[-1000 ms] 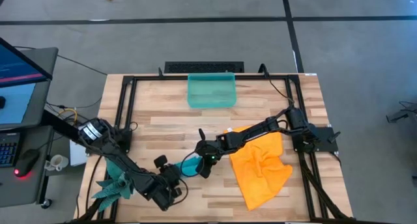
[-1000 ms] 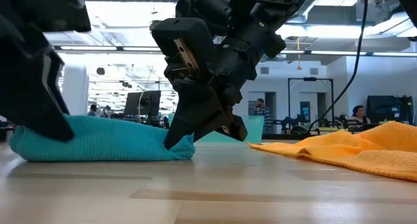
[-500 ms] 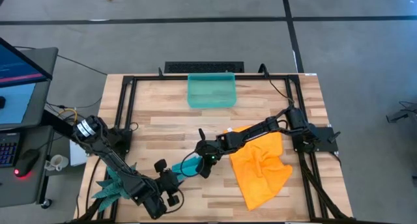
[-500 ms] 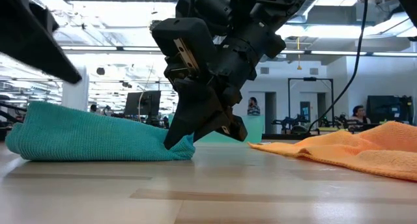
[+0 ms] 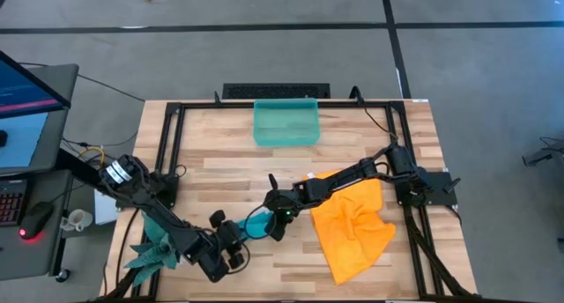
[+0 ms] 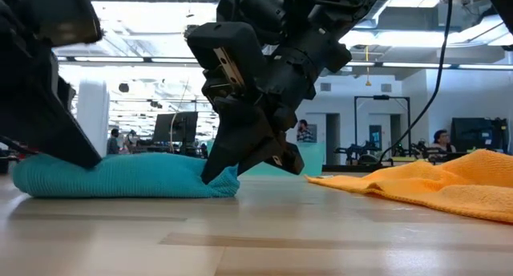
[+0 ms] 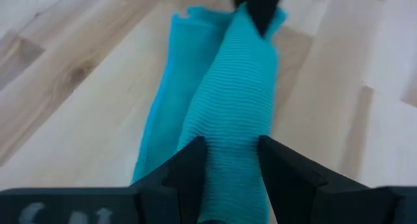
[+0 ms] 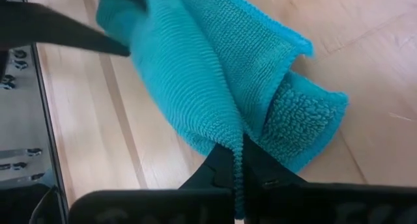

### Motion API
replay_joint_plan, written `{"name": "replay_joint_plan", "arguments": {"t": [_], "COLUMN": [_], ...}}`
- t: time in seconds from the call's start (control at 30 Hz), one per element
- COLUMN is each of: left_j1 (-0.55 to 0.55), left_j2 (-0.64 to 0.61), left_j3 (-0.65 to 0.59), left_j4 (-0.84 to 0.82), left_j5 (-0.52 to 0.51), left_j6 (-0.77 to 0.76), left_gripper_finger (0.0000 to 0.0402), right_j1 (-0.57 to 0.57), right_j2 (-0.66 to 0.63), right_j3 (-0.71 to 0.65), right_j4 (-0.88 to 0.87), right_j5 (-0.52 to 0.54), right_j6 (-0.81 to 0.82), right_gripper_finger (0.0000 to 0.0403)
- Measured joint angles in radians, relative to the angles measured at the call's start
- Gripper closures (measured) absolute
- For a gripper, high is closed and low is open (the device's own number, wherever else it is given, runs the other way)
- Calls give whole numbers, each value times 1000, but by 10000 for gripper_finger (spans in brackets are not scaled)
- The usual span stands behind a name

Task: Roll microfiber towels into tight, uniform cylinder then place into a basket
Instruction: Roll the blue microfiber cloth

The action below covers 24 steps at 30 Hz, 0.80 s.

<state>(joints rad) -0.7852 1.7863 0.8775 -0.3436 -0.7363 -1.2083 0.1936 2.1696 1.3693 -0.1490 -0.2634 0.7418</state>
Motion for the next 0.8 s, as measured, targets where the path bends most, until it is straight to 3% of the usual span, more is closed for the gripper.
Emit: {"name": "replay_joint_plan", "arguments": {"t": [0.33, 0.8], "left_j1": [7, 6], "left_j2": [-5, -4], "left_j3": [-67, -75], "left_j4": [18, 30], "left_j5": [57, 96], "left_j6": [-181, -138], "left_gripper_finger": [264, 264], "right_j1": [0, -22], "right_j2": [4, -11], "right_j3": [0, -3], "right_j4": [24, 34], "right_j5": [-62, -79], "right_j6": [-11, -45], "right_gripper_finger": [355, 332]}}
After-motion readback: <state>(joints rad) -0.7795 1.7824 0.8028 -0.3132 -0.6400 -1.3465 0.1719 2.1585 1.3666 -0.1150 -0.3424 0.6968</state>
